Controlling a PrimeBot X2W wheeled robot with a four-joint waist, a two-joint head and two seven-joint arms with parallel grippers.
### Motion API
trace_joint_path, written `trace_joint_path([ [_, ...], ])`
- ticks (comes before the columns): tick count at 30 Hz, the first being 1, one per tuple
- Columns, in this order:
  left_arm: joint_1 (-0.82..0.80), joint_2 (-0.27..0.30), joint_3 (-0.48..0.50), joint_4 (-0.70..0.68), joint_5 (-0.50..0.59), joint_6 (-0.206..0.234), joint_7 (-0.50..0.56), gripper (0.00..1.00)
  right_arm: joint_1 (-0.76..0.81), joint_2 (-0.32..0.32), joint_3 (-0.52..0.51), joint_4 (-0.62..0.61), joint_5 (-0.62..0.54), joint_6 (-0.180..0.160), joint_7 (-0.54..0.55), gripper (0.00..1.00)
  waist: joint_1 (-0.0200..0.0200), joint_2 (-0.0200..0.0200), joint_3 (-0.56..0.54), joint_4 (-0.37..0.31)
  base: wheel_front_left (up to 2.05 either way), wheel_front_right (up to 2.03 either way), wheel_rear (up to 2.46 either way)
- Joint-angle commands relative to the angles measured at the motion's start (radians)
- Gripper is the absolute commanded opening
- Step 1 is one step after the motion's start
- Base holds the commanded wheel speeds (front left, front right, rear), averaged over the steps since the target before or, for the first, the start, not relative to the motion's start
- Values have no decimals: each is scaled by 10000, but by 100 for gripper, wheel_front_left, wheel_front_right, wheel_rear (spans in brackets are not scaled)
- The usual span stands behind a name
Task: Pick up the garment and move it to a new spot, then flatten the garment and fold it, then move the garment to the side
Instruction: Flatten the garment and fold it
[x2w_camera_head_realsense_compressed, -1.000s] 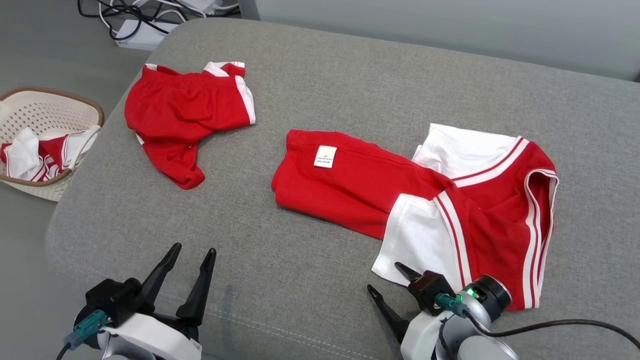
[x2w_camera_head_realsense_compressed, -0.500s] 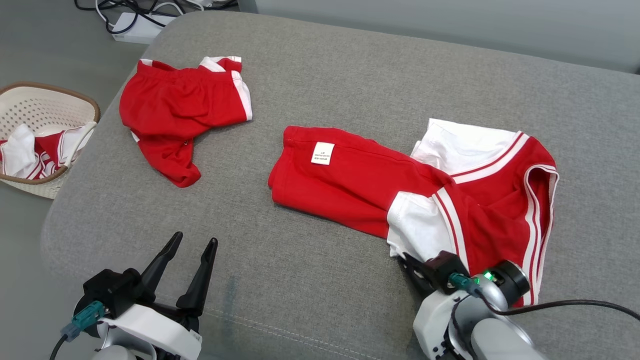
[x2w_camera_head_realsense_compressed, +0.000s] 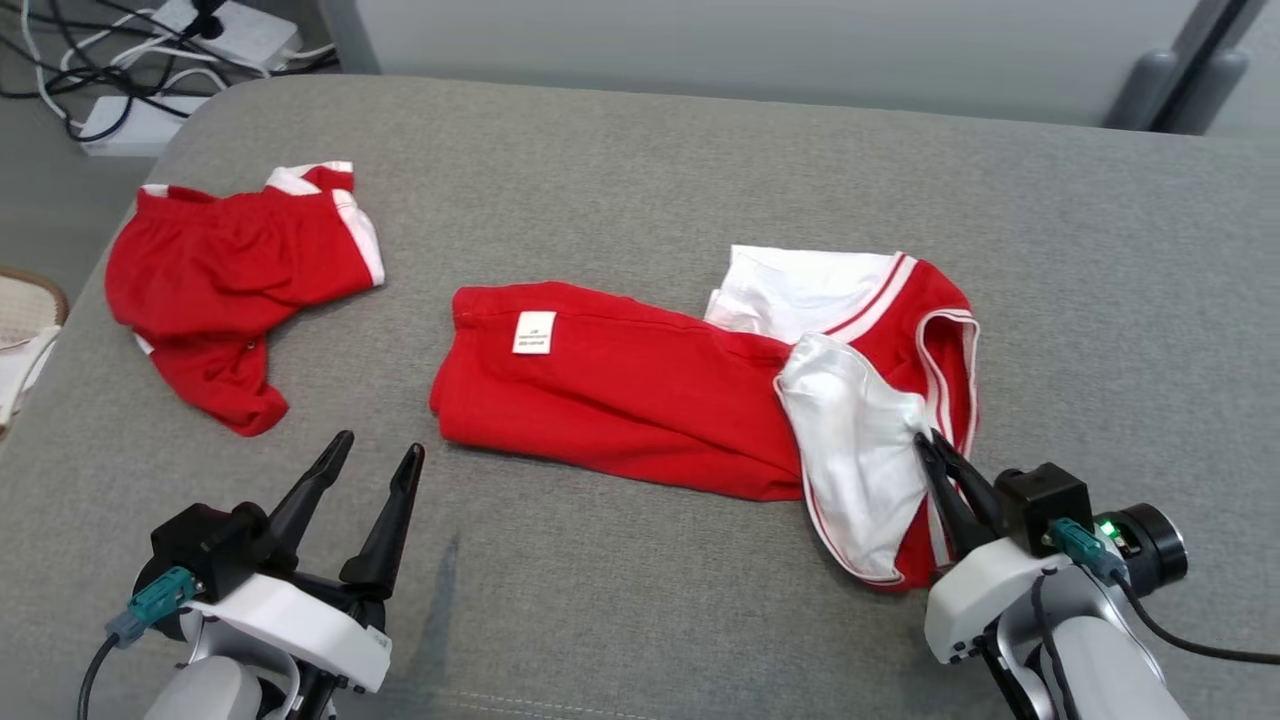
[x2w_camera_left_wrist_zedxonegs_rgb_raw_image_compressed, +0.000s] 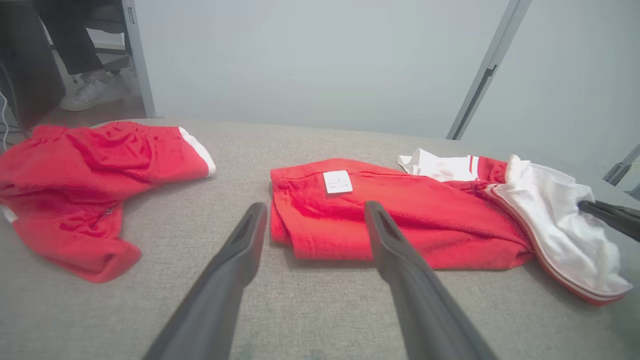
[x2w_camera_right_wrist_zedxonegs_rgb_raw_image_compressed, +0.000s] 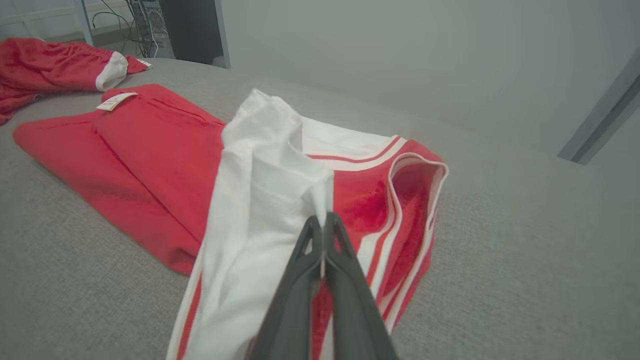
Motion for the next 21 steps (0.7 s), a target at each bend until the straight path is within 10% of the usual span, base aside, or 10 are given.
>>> trace_joint_path([
  [1,-494,349,389,-164,-32,-38,-59,100,61,95,113,-346,-115,-4,-134,0,-1,0,-87,-321,0,0,0],
  [21,-2415,1475,-901,1030,-1282,-38,-59,100,1210,95,-2294,-2729,-1631,-4,1043,0,-1,0,639,-1397,0,0,0],
])
